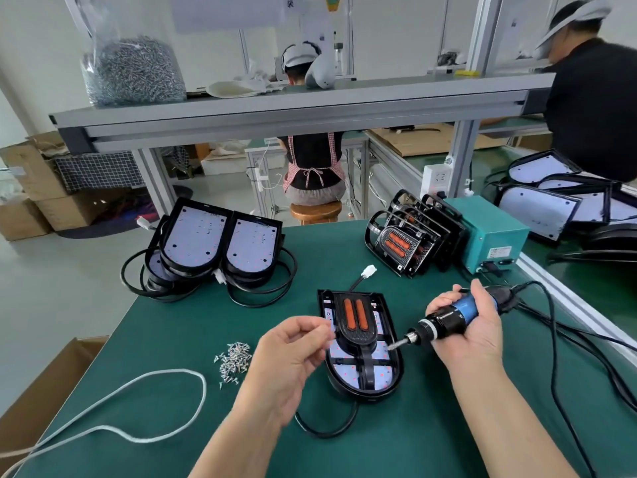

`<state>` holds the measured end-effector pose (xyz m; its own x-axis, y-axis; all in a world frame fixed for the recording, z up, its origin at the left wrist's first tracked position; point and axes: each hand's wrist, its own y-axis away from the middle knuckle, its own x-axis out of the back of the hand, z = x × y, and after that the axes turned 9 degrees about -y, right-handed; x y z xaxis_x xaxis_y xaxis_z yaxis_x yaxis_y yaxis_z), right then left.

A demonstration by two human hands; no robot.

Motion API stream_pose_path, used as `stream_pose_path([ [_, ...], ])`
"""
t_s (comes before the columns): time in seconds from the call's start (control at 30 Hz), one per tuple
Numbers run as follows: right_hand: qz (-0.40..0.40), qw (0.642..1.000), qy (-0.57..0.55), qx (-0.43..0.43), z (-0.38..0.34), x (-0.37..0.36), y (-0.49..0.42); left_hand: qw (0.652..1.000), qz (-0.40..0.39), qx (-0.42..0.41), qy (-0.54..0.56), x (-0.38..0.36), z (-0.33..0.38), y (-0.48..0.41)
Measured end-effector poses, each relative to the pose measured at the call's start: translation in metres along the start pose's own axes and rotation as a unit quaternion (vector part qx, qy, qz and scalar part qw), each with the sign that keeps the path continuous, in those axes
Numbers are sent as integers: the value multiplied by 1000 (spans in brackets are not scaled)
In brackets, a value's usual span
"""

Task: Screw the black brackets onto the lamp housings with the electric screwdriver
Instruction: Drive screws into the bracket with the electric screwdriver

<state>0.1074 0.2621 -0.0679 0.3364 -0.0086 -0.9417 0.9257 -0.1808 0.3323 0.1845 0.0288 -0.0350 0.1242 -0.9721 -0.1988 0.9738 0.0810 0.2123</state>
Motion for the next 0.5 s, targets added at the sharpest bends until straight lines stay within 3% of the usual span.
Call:
stream_pose_path([
  [0.23, -3, 999, -11, 35, 12, -42, 29, 994, -58, 47, 77, -31, -3, 15],
  [0.5, -22, 997, 29, 75, 20, -52, 41, 989, -62, 52, 121, -32, -4, 16],
])
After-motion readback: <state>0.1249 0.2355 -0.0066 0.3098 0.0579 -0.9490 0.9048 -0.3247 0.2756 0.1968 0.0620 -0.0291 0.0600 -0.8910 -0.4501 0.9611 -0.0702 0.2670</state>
